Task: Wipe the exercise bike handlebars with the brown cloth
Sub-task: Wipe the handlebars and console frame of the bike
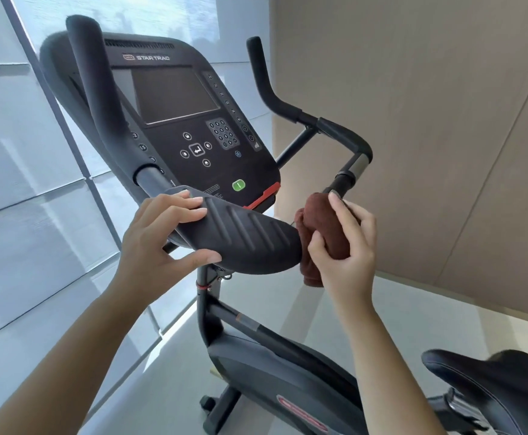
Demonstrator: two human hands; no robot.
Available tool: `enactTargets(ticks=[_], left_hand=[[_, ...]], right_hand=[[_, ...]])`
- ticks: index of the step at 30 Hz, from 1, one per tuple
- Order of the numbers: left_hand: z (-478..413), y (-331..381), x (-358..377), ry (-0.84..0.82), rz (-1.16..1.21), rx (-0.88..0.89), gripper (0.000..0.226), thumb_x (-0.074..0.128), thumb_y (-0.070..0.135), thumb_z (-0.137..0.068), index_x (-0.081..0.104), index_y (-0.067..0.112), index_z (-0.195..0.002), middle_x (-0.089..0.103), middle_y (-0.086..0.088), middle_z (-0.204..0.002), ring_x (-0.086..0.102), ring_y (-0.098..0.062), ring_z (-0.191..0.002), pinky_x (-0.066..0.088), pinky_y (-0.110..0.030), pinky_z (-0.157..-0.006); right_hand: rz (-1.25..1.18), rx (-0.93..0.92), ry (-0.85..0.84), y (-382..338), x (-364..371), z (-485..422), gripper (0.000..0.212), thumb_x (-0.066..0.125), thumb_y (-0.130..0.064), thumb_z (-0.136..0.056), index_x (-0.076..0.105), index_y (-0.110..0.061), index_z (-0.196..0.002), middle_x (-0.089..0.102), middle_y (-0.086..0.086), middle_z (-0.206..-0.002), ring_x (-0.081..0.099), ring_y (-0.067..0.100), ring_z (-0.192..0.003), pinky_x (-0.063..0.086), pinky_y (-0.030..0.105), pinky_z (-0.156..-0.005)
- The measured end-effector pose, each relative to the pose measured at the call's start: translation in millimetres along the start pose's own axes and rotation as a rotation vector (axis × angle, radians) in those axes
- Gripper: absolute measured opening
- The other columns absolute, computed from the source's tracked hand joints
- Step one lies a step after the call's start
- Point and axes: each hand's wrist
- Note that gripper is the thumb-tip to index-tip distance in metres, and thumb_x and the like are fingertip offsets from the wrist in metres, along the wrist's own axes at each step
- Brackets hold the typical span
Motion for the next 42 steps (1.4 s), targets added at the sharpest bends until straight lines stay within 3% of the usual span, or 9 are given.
enactTargets(ticks=[3, 7, 12, 17, 20, 24, 27, 38, 42], left_hand=[[1.4, -3.5, 2.3, 0.028, 0.014, 0.027, 0.066, 0.057, 0.062, -0.073, 0.064, 0.000, -0.094, 0.059, -0.007, -0.106, 0.053, -0.032, -0.109, 0.032, -0.021, -0.097], [0.7, -6.2, 4.2, 0.054, 0.053, 0.061, 0.066, 0.057, 0.062, -0.073, 0.064, 0.000, -0.095, 0.059, -0.006, -0.105, 0.051, -0.026, -0.108, 0.029, -0.018, -0.098], [-2.0, -12.3, 7.7, 0.102, 0.133, 0.115, 0.067, 0.053, 0.065, -0.074, 0.066, 0.001, -0.090, 0.057, 0.000, -0.101, 0.051, -0.021, -0.102, 0.034, -0.037, -0.091], [-3.6, -22.9, 11.2, 0.115, 0.204, 0.161, 0.058, 0.056, 0.060, -0.075, 0.067, 0.005, -0.089, 0.061, 0.000, -0.101, 0.051, -0.019, -0.101, 0.022, -0.021, -0.095], [-3.8, -28.0, 14.3, 0.125, 0.232, 0.199, 0.053, 0.058, 0.056, -0.074, 0.067, 0.006, -0.090, 0.066, -0.004, -0.100, 0.048, -0.019, -0.102, 0.019, -0.018, -0.094], [-4.6, -29.4, 15.8, 0.120, 0.275, 0.205, 0.047, 0.060, 0.051, -0.075, 0.067, 0.008, -0.091, 0.067, -0.005, -0.099, 0.048, -0.021, -0.101, 0.023, -0.027, -0.088], [-4.6, -33.2, 13.8, 0.109, 0.282, 0.238, 0.042, 0.060, 0.048, -0.077, 0.067, 0.009, -0.092, 0.067, -0.005, -0.098, 0.048, -0.020, -0.099, 0.026, -0.032, -0.085], [1.2, -30.4, 16.8, 0.175, 0.321, 0.227, 0.039, 0.061, 0.045, -0.078, 0.068, 0.010, -0.094, 0.068, -0.003, -0.098, 0.048, -0.019, -0.101, 0.028, -0.032, -0.086], [1.3, -30.1, 22.0, 0.213, 0.350, 0.220, 0.037, 0.061, 0.045, -0.078, 0.069, 0.011, -0.092, 0.068, -0.002, -0.098, 0.049, -0.018, -0.102, 0.027, -0.030, -0.088]], right_hand=[[-0.081, 0.097, -0.003, -6.4, 3.7, 12.1, 0.048, 0.056, -0.005, -0.078, 0.050, -0.018, -0.123, 0.047, 0.010, -0.118, 0.051, 0.023, -0.111, 0.043, 0.022, -0.098], [-0.155, 0.209, 0.062, -21.9, 10.6, 29.0, 0.049, 0.055, -0.006, -0.077, 0.050, -0.028, -0.121, 0.048, 0.005, -0.119, 0.051, 0.006, -0.110, 0.043, 0.015, -0.093], [-0.148, 0.292, 0.235, -40.0, 25.9, 42.9, 0.051, 0.056, -0.010, -0.076, 0.049, -0.039, -0.117, 0.048, -0.002, -0.122, 0.049, -0.006, -0.109, 0.040, 0.008, -0.090], [-0.027, 0.307, 0.442, -65.5, 50.8, 62.3, 0.051, 0.056, -0.014, -0.074, 0.049, -0.040, -0.117, 0.047, -0.004, -0.120, 0.048, -0.011, -0.105, 0.039, 0.001, -0.082], [0.031, 0.288, 0.568, -83.5, 71.1, 69.0, 0.051, 0.056, -0.012, -0.074, 0.051, -0.030, -0.122, 0.045, 0.000, -0.117, 0.049, -0.008, -0.105, 0.037, 0.000, -0.081], [0.154, 0.241, 0.692, -101.1, 99.0, 72.6, 0.053, 0.057, -0.008, -0.075, 0.050, -0.020, -0.126, 0.044, 0.008, -0.118, 0.052, 0.013, -0.108, 0.038, 0.002, -0.083], [0.199, 0.224, 0.717, -101.9, 101.7, 73.7, 0.052, 0.058, -0.008, -0.077, 0.048, -0.022, -0.125, 0.043, 0.007, -0.117, 0.051, 0.015, -0.109, 0.039, 0.005, -0.086], [0.259, 0.130, 0.693, -84.3, 91.4, 76.4, 0.049, 0.058, -0.013, -0.077, 0.049, -0.029, -0.123, 0.043, -0.011, -0.113, 0.048, -0.009, -0.105, 0.038, 0.005, -0.085], [0.293, 0.136, 0.700, -84.2, 92.5, 75.4, 0.048, 0.057, -0.014, -0.076, 0.050, -0.031, -0.121, 0.045, -0.006, -0.112, 0.049, -0.010, -0.103, 0.038, 0.003, -0.083]])
Point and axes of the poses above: each hand's wrist, its own z-axis away from the middle knuckle, its own x-axis out of the palm, y = z × x
